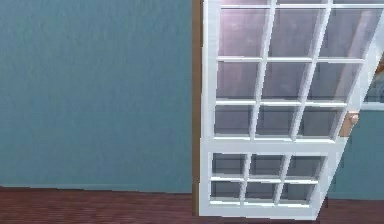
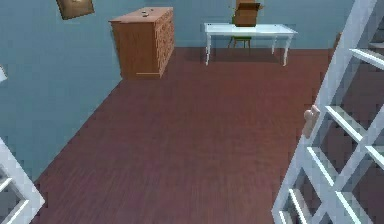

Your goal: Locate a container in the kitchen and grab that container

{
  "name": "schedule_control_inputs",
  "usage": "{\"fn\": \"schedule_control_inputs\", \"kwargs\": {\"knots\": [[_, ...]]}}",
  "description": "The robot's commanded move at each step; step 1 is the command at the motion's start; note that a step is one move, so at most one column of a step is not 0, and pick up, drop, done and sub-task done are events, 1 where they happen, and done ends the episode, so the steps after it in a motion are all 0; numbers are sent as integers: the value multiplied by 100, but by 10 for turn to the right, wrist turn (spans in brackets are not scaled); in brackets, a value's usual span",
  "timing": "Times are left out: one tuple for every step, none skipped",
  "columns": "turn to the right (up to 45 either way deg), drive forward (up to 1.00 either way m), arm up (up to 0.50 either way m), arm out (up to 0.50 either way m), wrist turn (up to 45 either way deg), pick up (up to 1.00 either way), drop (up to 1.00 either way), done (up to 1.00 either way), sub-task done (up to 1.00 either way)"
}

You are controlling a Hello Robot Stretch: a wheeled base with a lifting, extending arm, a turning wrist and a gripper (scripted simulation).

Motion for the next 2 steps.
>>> {"fn": "schedule_control_inputs", "kwargs": {"knots": [[-450,0,0,0,0,0,0,0,0],[-330,0,0,0,0,0,0,0,0]]}}
